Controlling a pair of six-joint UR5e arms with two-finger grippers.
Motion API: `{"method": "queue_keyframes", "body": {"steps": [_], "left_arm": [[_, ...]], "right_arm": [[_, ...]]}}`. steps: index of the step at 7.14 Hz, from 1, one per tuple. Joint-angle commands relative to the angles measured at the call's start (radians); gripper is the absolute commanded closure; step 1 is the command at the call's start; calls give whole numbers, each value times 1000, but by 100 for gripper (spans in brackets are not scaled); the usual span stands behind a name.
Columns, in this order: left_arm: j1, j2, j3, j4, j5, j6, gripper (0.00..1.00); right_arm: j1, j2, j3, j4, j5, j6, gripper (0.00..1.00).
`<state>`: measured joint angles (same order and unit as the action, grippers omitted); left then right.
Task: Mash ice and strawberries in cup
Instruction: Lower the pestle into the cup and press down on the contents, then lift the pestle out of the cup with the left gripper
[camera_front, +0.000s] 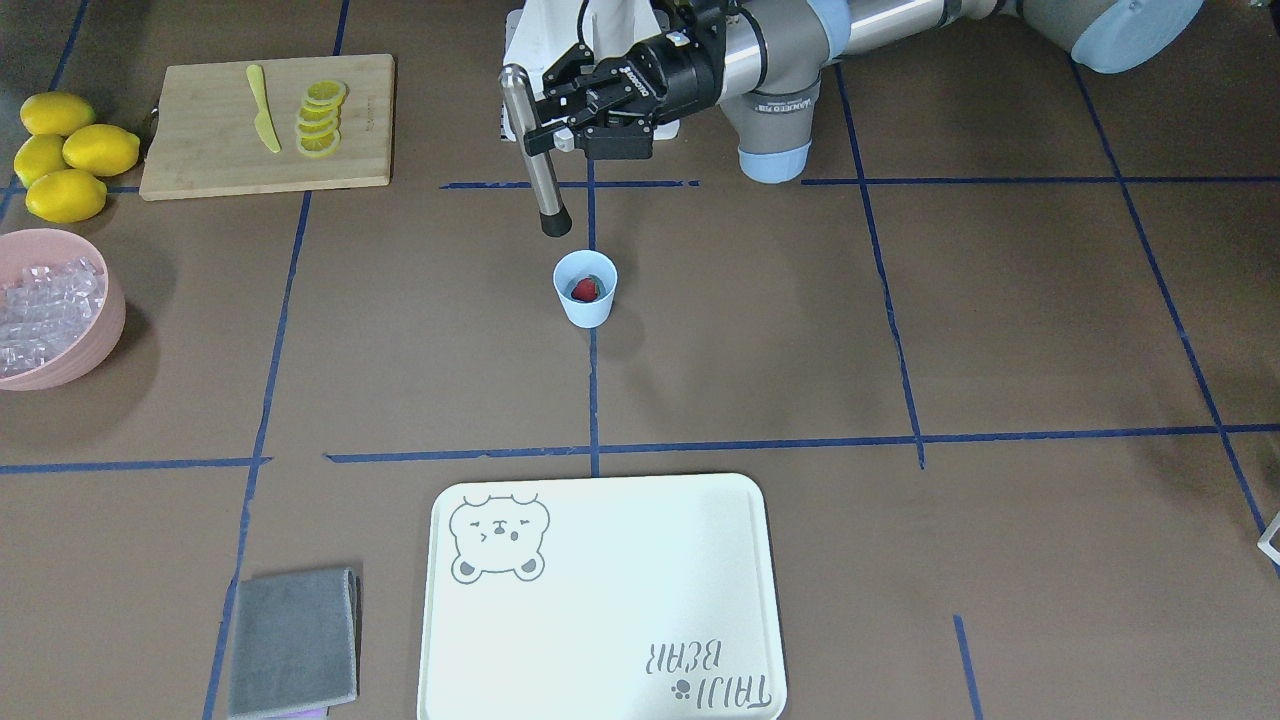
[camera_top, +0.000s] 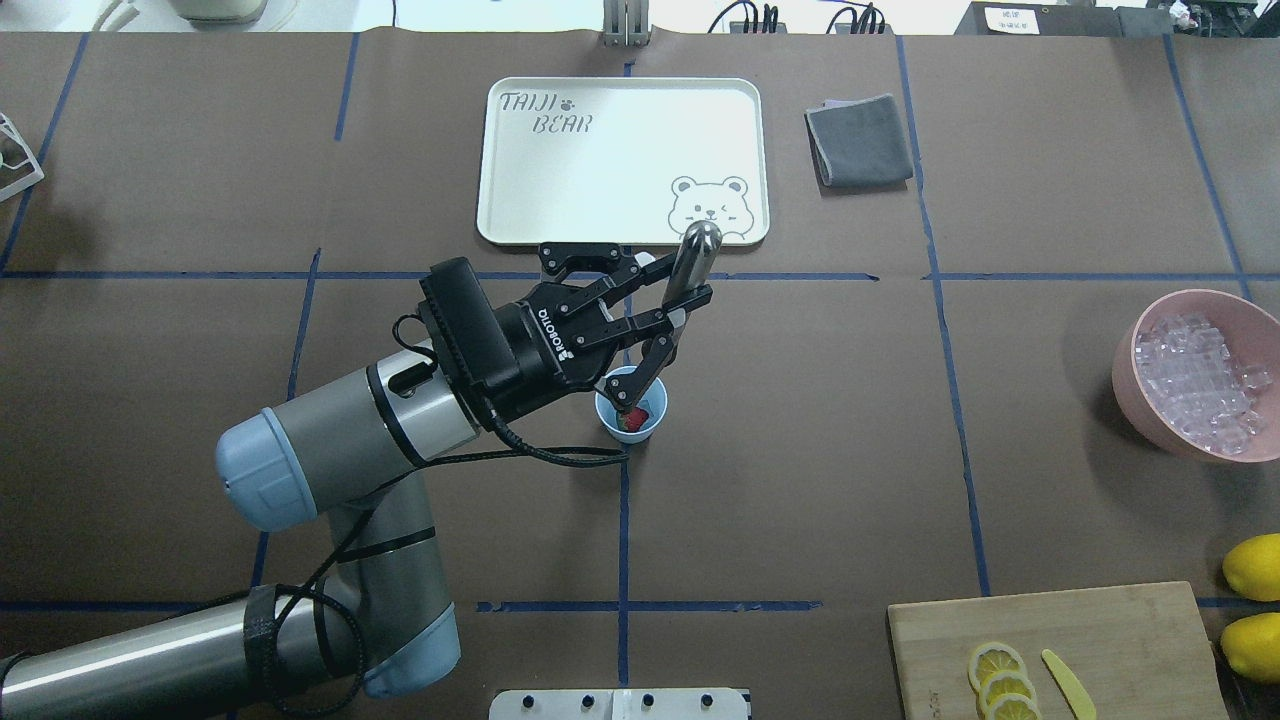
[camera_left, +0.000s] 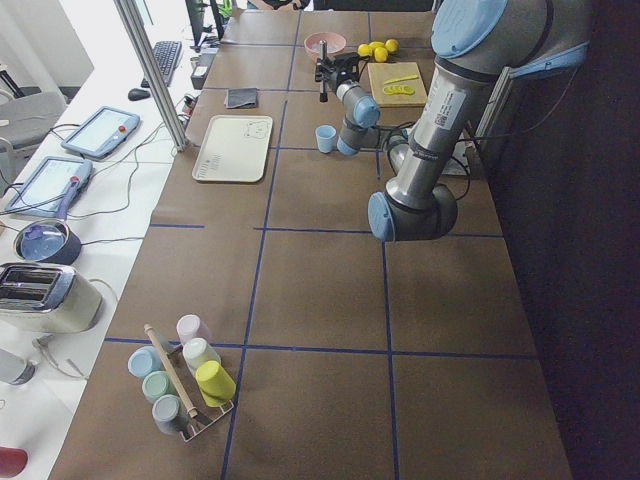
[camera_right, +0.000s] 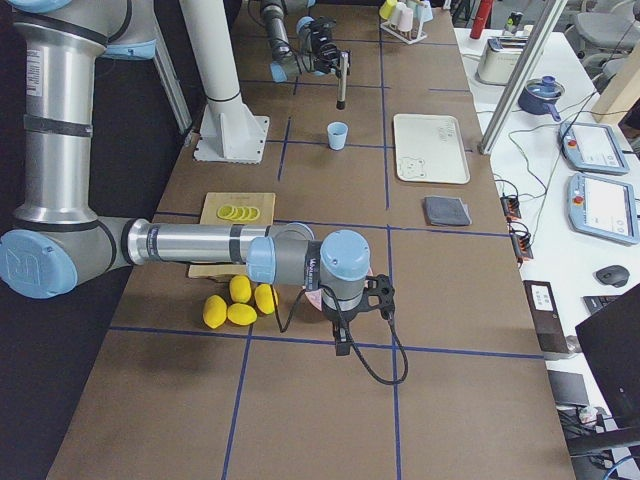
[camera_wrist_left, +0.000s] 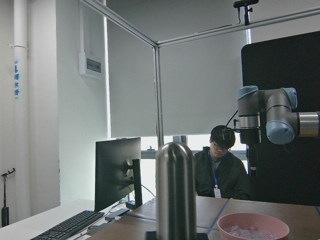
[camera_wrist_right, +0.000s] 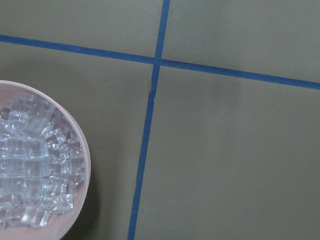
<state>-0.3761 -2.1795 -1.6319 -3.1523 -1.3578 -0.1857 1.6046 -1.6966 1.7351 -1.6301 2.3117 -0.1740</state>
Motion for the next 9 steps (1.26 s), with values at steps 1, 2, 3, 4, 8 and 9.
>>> {"method": "queue_keyframes", "body": {"steps": [1,2,3,4,8,9], "left_arm": [[-7,53,-223,407,-4,9,100],[-23,55,-282,575,-4,12,100],[-24,55,-322,733,-4,15,100],[-26,53,-345,815,-4,43,100],[-125,85,-378,1090,-3,39,100],[-157,98,-378,1203,-3,-25,100]], "right_arm": [[0,0,-2,-1,0,1,0],[0,0,-2,-1,0,1,0],[0,0,-2,-1,0,1,0],[0,0,-2,-1,0,1,0],[0,0,-3,-1,0,-1,0],[0,0,-2,-1,0,-1,0]]}}
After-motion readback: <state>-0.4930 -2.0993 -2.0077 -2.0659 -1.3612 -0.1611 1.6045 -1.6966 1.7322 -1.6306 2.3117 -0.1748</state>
